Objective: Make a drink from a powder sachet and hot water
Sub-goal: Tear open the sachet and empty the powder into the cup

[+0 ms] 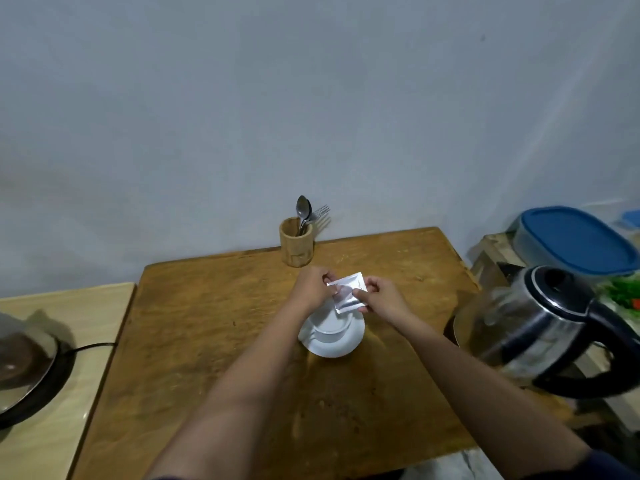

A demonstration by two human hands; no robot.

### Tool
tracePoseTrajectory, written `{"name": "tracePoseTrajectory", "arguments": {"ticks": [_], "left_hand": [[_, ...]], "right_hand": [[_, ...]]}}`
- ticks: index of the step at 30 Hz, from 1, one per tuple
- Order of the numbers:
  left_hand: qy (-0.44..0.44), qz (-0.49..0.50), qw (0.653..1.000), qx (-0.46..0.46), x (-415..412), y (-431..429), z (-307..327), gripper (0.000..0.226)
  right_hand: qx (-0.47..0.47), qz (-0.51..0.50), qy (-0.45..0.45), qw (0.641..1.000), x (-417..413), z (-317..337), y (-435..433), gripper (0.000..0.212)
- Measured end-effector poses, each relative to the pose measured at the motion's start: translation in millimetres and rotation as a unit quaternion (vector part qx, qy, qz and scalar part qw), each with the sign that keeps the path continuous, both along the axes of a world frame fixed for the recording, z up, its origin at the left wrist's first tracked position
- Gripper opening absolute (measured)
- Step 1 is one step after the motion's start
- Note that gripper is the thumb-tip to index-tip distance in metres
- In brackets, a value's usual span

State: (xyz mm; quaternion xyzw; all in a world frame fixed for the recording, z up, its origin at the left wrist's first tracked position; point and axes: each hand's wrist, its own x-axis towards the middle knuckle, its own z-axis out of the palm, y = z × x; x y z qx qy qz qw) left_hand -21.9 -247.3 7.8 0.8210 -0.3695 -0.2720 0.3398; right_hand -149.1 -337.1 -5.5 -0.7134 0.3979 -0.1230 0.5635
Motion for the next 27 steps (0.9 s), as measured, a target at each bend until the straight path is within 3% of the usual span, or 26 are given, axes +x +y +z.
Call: {"name": "tracePoseTrajectory", "arguments": {"ticks": [4,7,9,13,17,21,25,27], "left_hand": [[-0.013,0.001,1.0,0.018,0.4,7.8,-8.5,0.002],[-0.026,-0.009,0.999,0.032,2.2,13.6,-15.1,0.016],[-0.031,-0.015,0.999,0.035,2.6,17.1,-16.8,0.021],[-0.05,-0.047,0.997,0.027,4.4,24.7,-14.7,0.007],[-0.065,-0.083,0.994,0.018,4.2,28.2,-12.8,0.016],[-0.057,-0.07,0.996,0.01,5.3,32.2,-12.6,0.011],[-0.043,-0.04,0.998,-0.003,6.9,36.6,-13.7,0.028],[-0.053,-0.049,0.997,0.002,5.8,36.6,-12.8,0.015]], "right_hand": [[-0.138,0.049,0.051,0.988,4.8,-2.5,9.8,0.006],[-0.24,0.103,0.085,0.961,5.6,-1.4,15.7,0.022],[-0.279,0.125,0.099,0.947,7.5,-1.3,17.0,0.016],[-0.317,0.183,0.126,0.922,11.9,6.7,20.4,0.013],[-0.345,0.205,0.151,0.903,14.2,10.7,22.0,0.011],[-0.338,0.202,0.156,0.906,16.5,15.0,24.0,0.01],[-0.317,0.192,0.163,0.914,19.0,19.0,24.5,0.012],[-0.315,0.193,0.173,0.913,20.9,22.5,25.7,0.014]]}}
